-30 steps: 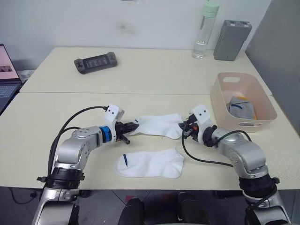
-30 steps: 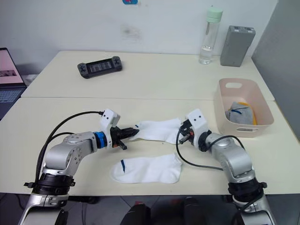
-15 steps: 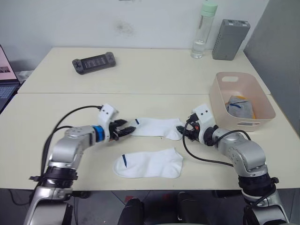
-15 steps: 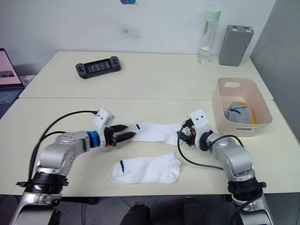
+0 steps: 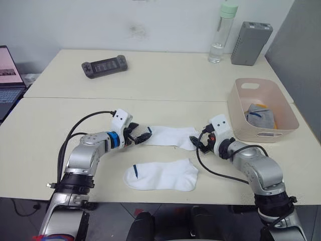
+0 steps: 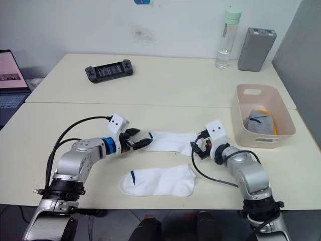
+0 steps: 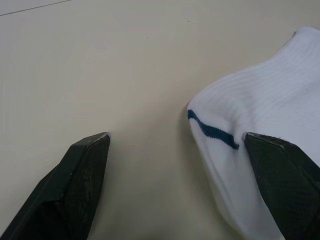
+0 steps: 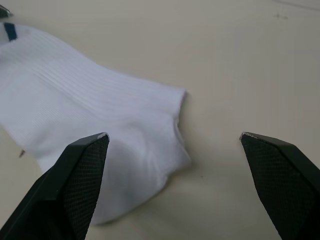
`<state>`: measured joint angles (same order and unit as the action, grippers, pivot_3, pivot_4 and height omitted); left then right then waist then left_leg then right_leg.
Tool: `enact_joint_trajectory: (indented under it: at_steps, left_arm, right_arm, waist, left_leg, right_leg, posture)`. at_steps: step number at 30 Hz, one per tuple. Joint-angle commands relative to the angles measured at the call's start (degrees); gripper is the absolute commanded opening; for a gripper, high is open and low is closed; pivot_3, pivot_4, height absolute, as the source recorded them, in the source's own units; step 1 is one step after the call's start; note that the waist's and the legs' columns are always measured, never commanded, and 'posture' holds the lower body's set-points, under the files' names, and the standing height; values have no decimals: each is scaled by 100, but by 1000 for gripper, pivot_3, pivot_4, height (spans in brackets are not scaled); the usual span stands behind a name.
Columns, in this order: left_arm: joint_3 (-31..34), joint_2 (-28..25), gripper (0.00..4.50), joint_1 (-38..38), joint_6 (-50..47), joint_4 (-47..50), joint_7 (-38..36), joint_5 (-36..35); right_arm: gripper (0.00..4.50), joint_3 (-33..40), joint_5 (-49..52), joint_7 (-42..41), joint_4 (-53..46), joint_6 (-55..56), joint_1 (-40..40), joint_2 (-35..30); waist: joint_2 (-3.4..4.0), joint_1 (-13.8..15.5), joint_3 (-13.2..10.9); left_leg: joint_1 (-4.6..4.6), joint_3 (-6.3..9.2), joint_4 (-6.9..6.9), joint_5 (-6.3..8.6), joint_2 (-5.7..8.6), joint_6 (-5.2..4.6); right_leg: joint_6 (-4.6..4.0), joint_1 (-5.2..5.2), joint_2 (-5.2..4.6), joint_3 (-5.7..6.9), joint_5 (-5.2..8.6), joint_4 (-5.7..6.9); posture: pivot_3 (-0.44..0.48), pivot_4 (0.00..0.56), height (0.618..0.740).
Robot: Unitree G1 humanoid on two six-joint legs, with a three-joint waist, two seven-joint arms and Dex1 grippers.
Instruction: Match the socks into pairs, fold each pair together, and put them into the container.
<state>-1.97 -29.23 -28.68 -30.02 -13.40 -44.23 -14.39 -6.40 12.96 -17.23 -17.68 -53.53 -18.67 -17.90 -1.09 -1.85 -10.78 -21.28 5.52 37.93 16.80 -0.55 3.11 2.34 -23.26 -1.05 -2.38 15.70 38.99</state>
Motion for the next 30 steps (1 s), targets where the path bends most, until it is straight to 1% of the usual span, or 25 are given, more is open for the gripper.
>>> enact_joint_trajectory:
  at_steps: [1,2,4,8,9,12,14,15,19,21,23,25,28,30]
  left_arm:
    - [-151,105,4065,-63,1,-137,76,159]
    - [-138,123,3846,-58,-47,-111,42,125]
    - [-117,141,3268,-48,-107,-73,-2,78]
    - [-96,132,2024,57,-234,138,-95,-20]
    - [-64,124,1680,104,-284,242,-117,-78]
    - [134,131,767,238,-426,610,-187,-349]
    - [366,108,151,317,-553,899,-218,-630]
    - [432,93,21,343,-609,989,-223,-716]
    - [921,-109,21,350,-1273,1507,-283,-1377]
    - [1032,-211,21,357,-1507,1662,-282,-1574]
    - [1279,-592,21,472,-2241,2037,-465,-2086]
    - [1449,-1116,21,770,-2819,2431,-808,-2546]
    - [1680,-1549,21,1245,-3286,2744,-974,-2994]
    - [1801,-1710,21,1563,-3454,2938,-1012,-3177]
  right_arm:
    - [3865,-93,-8,-37,-69,84,68,42]
    - [3554,-167,-26,-79,-64,112,91,41]
    - [2876,-259,-67,-121,-55,160,112,28]
    - [1442,-314,-50,-101,8,193,29,145]
    - [1033,-295,-39,-103,26,210,7,165]
    - [11,-96,110,-213,-133,178,50,132]
    - [0,123,372,-378,-469,28,95,81]
    - [0,179,461,-425,-580,-17,104,65]
    - [0,623,1154,-592,-1341,-682,36,28]
    - [0,757,1386,-608,-1571,-926,15,8]
    - [0,1170,2132,-804,-2145,-1513,76,-49]
    - [0,1573,2902,-1017,-2713,-2055,224,-201]
    - [0,1955,3628,-979,-3122,-2545,429,-307]
    - [0,2127,4076,-886,-3311,-2781,587,-299]
  waist:
    - [0,-2,0]
    - [0,-2,0]
    - [0,-3,0]
    - [0,-4,0]
    - [0,-4,0]
    - [0,-3,0]
    - [0,-3,0]
    - [0,-2,0]
    - [0,-4,0]
    - [0,-11,0]
    - [0,-15,-1]
    - [2,-52,-2]
    - [2,-57,-2]
    - [3,-53,-2]
  left_leg:
    - [4,-2,0,0,0,0]
    - [6,-2,0,0,0,0]
    - [9,-2,0,0,0,0]
    - [9,-2,-1,0,0,0]
    - [9,-2,-1,0,-1,0]
    - [9,-3,-1,0,-1,0]
    - [6,-2,-1,0,-1,0]
    - [4,-1,-1,0,-2,0]
    - [-2,8,-1,0,-4,0]
    - [-2,8,-2,0,-4,0]
    - [1,4,-2,0,-4,0]
    - [-3,7,-4,1,-6,0]
    - [1,7,-11,2,-7,-2]
    - [4,6,-12,2,-9,-2]
  right_leg:
    - [0,3,0,-1,0,0]
    - [0,4,0,-2,0,0]
    - [0,7,0,-2,0,0]
    - [0,7,0,-2,0,0]
    - [0,7,0,-2,0,0]
    - [1,7,0,-3,0,-2]
    - [1,6,-1,-3,0,-2]
    - [1,4,-1,-3,0,-2]
    - [0,1,1,5,0,-3]
    - [1,1,1,4,0,-3]
    - [1,2,1,2,1,-3]
    - [1,-1,3,3,1,-3]
    - [-1,1,4,2,9,-7]
    - [-1,3,3,2,10,-7]
  posture:
    - [0,150,740]
    - [0,150,740]
    - [0,150,740]
    - [0,150,740]
    - [0,150,740]
    - [0,150,740]
    - [0,150,740]
    - [0,150,740]
    - [0,150,740]
    - [0,150,740]
    - [0,150,740]
    - [0,150,740]
    - [0,150,740]
    - [0,150,740]
